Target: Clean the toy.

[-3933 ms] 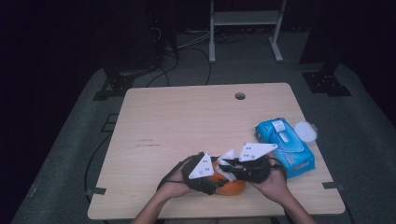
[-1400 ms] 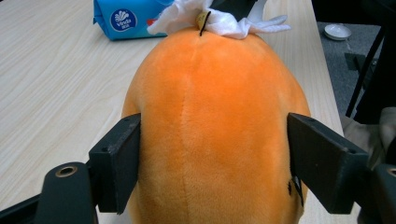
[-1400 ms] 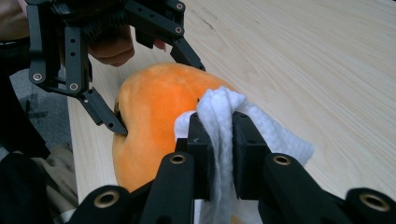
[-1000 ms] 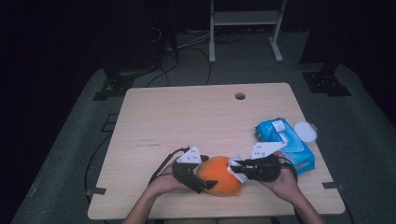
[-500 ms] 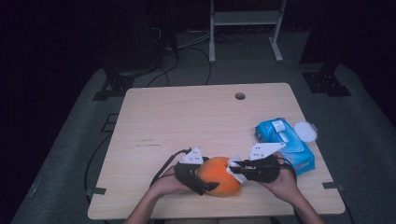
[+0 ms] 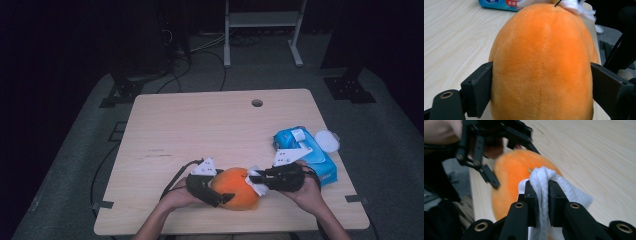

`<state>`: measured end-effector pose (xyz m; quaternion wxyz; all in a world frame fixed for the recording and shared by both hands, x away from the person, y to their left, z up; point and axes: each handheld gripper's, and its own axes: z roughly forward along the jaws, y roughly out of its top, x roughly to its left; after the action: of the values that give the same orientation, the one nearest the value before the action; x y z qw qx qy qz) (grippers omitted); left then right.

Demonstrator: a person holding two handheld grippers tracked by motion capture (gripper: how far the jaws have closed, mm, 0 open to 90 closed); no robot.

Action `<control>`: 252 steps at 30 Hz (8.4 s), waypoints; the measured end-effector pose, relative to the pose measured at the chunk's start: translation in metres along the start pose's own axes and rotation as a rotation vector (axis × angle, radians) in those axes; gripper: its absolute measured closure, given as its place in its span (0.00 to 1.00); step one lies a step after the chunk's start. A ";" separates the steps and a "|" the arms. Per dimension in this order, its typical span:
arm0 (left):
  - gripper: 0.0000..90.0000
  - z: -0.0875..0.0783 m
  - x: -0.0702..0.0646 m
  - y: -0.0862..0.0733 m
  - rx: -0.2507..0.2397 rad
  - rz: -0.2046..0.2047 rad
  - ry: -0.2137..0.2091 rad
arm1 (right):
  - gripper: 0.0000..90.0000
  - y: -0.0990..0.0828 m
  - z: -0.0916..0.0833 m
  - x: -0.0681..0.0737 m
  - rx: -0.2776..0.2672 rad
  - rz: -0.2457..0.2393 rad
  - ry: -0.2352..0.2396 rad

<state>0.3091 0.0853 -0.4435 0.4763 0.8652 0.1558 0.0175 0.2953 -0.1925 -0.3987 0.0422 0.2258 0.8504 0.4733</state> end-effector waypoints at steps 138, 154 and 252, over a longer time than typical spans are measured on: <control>0.47 0.002 -0.010 0.020 -0.026 0.068 0.086 | 0.88 -0.003 -0.012 -0.007 0.004 0.042 -0.046; 0.25 -0.015 0.008 0.009 -0.032 0.064 0.063 | 0.88 0.007 0.011 -0.008 -0.002 0.007 -0.040; 0.42 -0.006 0.002 0.014 -0.018 0.009 -0.073 | 0.88 -0.005 -0.011 -0.004 -0.030 0.052 -0.034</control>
<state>0.3138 0.0838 -0.4295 0.4894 0.8616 0.1343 -0.0109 0.2944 -0.2051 -0.3978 0.0477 0.2552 0.8363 0.4830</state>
